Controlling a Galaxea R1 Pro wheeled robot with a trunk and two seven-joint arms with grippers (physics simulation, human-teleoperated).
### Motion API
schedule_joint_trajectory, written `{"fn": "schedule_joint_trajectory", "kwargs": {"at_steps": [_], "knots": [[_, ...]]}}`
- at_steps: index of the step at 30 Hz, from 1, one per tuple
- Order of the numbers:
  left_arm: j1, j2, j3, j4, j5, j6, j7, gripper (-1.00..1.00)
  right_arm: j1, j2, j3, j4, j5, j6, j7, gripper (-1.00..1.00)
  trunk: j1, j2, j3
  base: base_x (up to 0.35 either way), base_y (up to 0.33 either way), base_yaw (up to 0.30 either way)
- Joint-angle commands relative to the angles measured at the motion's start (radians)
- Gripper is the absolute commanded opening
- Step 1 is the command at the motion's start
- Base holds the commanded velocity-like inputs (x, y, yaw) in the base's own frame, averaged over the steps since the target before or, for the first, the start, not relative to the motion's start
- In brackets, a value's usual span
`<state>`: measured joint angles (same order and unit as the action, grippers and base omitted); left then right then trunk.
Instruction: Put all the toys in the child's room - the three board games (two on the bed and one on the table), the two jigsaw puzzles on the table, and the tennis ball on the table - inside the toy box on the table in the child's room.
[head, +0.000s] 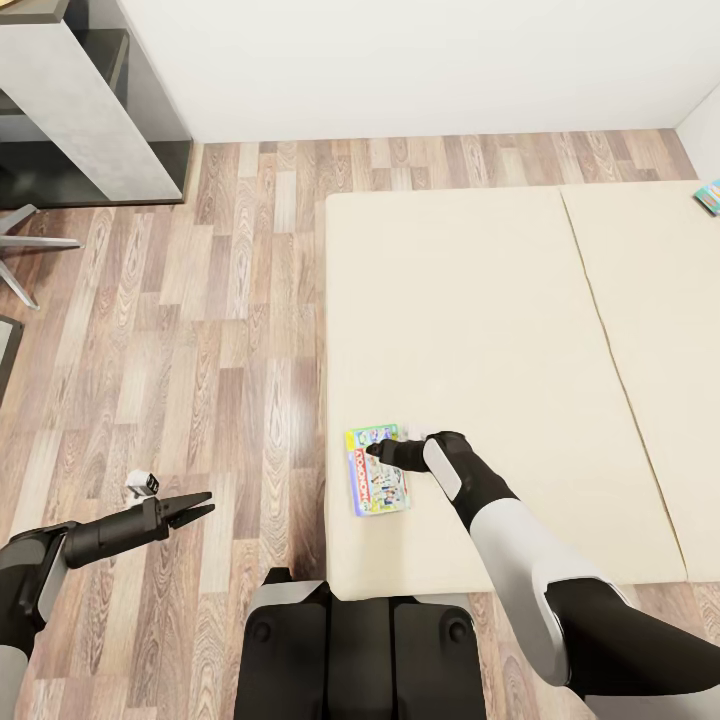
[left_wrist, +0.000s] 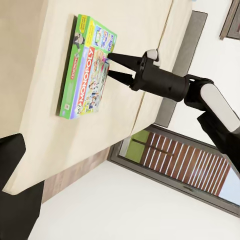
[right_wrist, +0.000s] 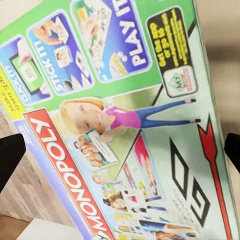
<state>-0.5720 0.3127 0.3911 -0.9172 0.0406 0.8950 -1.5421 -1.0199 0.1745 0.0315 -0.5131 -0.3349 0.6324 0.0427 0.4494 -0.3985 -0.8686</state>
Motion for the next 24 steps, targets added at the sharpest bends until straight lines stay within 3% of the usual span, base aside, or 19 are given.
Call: {"fn": "schedule_joint_trajectory", "kwargs": {"at_steps": [1, 24], "knots": [[0.000, 0.000, 0.000, 0.000, -0.001, 0.011, -0.004, 1.00, 0.000, 0.000, 0.000, -0.001, 0.004, 0.004, 0.003, 1.00, 0.001, -0.002, -0.001, 0.000, 0.000, 0.000], [0.000, -0.001, 0.000, 0.000, -0.001, 0.011, -0.004, 1.00, 0.000, 0.000, 0.001, -0.001, 0.002, -0.027, 0.003, 1.00, 0.001, -0.002, -0.001, 0.000, 0.000, 0.000]]}}
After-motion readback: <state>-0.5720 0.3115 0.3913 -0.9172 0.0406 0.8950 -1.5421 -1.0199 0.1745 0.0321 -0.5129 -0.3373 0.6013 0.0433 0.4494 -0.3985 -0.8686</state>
